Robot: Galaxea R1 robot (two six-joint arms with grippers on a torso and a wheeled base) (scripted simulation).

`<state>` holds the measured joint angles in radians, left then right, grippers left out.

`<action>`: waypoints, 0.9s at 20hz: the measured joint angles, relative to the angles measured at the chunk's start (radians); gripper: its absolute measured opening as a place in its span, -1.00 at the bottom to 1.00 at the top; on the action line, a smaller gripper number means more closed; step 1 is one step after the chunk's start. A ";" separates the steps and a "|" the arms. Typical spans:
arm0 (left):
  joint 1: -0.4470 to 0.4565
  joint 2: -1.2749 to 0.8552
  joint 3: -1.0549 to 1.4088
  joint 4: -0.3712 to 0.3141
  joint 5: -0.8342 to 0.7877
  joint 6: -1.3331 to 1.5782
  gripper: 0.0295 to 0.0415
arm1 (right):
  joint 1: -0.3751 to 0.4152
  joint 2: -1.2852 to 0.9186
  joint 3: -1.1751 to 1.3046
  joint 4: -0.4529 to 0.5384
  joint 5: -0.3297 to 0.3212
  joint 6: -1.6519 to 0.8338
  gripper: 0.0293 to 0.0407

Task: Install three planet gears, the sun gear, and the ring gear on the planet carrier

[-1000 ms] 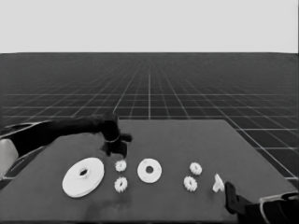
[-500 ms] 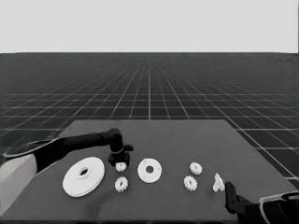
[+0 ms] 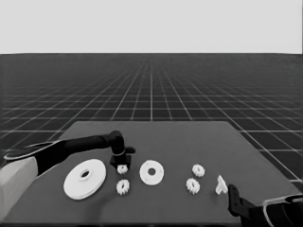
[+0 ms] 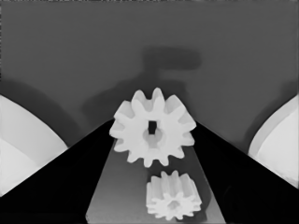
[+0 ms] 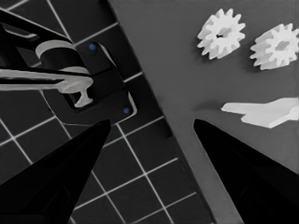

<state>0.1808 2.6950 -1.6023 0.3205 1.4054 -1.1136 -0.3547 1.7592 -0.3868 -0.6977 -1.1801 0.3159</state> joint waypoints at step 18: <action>-0.202 0.311 -0.183 -0.175 0.109 -0.103 -0.72 | 0.000 0.000 0.000 0.000 0.000 0.000 0.61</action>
<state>-0.0212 3.0064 -1.7855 0.1453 1.5146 -1.2167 -0.3547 1.7592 -0.3868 -0.6977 -1.1801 0.3159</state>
